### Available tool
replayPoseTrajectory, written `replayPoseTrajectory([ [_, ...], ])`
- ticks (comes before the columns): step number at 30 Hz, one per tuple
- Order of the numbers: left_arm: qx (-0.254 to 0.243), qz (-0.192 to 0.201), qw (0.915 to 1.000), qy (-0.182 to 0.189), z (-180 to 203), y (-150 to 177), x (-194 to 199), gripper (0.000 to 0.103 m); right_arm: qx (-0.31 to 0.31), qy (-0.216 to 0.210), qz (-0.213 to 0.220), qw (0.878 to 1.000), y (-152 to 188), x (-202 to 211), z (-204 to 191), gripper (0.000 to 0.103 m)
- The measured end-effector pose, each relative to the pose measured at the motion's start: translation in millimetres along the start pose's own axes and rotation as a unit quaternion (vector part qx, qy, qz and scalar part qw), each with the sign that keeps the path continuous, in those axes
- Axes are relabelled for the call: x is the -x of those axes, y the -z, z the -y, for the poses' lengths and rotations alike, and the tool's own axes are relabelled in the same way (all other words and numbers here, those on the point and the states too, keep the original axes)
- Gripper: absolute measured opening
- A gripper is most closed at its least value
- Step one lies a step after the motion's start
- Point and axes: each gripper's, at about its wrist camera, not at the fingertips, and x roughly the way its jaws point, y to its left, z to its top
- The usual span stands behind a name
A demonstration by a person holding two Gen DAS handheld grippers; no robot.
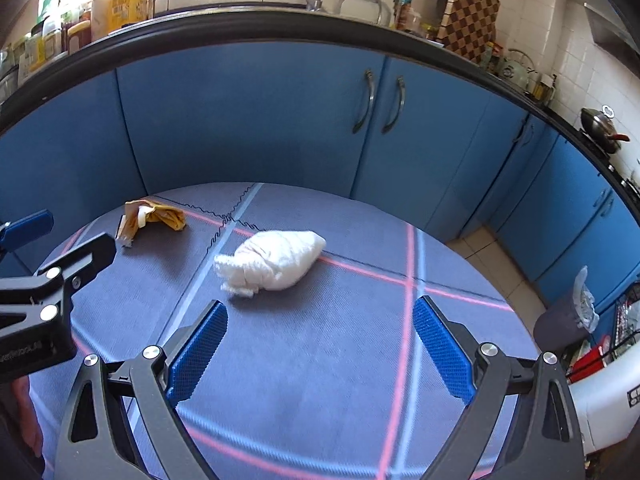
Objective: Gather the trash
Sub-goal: 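Grasp the yellow crumpled wrapper with the left gripper while the right gripper grasps the white tissue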
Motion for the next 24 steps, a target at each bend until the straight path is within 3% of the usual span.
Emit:
replayPoseTrajectory([
  [8,-0.001,-0.016,0.9998,-0.012,-13,-18,-39,0.099,0.017,-0.006,-0.011,1.0,-12,-33,-17,0.091],
  [16,0.0,-0.051,0.9987,-0.01,-16,-14,-66,0.099,0.007,-0.02,-0.028,0.999,-13,-56,-21,0.091],
  [18,0.008,-0.051,0.9987,0.002,-18,-15,-66,0.097,0.004,-0.023,-0.025,0.999,-12,-55,-19,0.088],
  [19,0.007,-0.049,0.9987,0.004,-17,-15,-66,0.096,0.005,-0.028,-0.023,0.999,-12,-54,-19,0.077],
  [21,-0.002,-0.047,0.9989,0.007,-13,-17,-66,0.082,0.007,-0.039,-0.025,0.999,-14,-52,-19,0.053],
  [22,-0.006,-0.049,0.9987,0.013,-10,-17,-66,0.074,0.011,-0.04,-0.026,0.999,-14,-51,-21,0.035],
  [23,-0.007,-0.054,0.9983,0.02,-9,-18,-67,0.05,0.019,-0.031,-0.025,0.999,-14,-50,-23,0.03],
  [24,-0.005,-0.061,0.9978,0.025,-8,-18,-69,0.035,0.024,-0.023,-0.022,0.999,-13,-49,-25,0.029],
])
